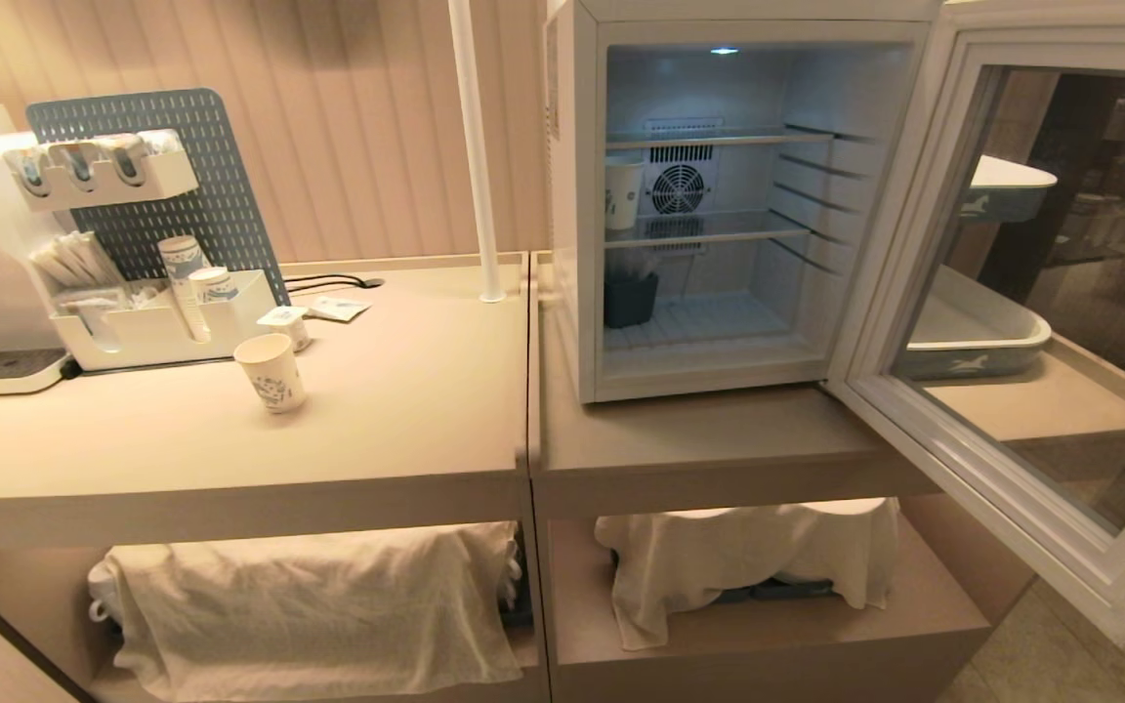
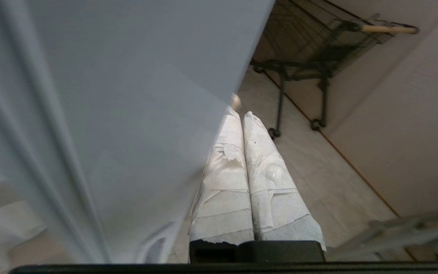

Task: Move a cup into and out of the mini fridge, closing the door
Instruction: Close the freezer door

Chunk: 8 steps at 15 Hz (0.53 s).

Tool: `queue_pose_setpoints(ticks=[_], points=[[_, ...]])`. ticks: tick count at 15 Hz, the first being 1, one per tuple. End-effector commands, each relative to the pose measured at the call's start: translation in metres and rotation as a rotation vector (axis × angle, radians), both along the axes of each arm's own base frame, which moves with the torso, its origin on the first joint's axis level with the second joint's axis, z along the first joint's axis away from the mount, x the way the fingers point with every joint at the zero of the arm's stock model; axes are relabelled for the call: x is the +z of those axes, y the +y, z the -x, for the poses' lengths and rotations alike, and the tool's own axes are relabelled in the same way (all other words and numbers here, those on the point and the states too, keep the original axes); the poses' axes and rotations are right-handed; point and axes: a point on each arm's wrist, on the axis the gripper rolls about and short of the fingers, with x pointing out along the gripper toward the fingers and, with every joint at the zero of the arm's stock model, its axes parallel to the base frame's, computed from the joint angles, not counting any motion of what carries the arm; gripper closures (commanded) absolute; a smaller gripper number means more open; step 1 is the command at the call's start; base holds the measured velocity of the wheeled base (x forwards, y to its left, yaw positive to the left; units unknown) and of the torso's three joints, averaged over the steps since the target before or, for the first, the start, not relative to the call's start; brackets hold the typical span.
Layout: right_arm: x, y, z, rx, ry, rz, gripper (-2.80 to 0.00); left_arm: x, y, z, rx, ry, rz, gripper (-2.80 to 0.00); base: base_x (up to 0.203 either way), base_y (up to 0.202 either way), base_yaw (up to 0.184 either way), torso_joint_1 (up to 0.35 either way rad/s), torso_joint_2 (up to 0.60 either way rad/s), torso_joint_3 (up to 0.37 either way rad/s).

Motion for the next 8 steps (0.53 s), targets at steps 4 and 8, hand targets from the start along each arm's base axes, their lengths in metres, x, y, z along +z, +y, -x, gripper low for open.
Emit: queue_pose_setpoints(ticks=[4,8], points=[[-0.0026,0.0054,0.0048,0.038,-0.013,-0.025,0.0,-0.0004,0.0,-0.0001,0.0,0.002,0.0,0.0,0.0,0.0,0.0,0.0,0.0,0.0],[-0.0071,0.0037,0.0071,-0.002,0.03,0.012,0.0,-0.0004,0.0,-0.0001,0.0,0.002,0.0,0.0,0.0,0.0,0.0,0.0,0.0,0.0]])
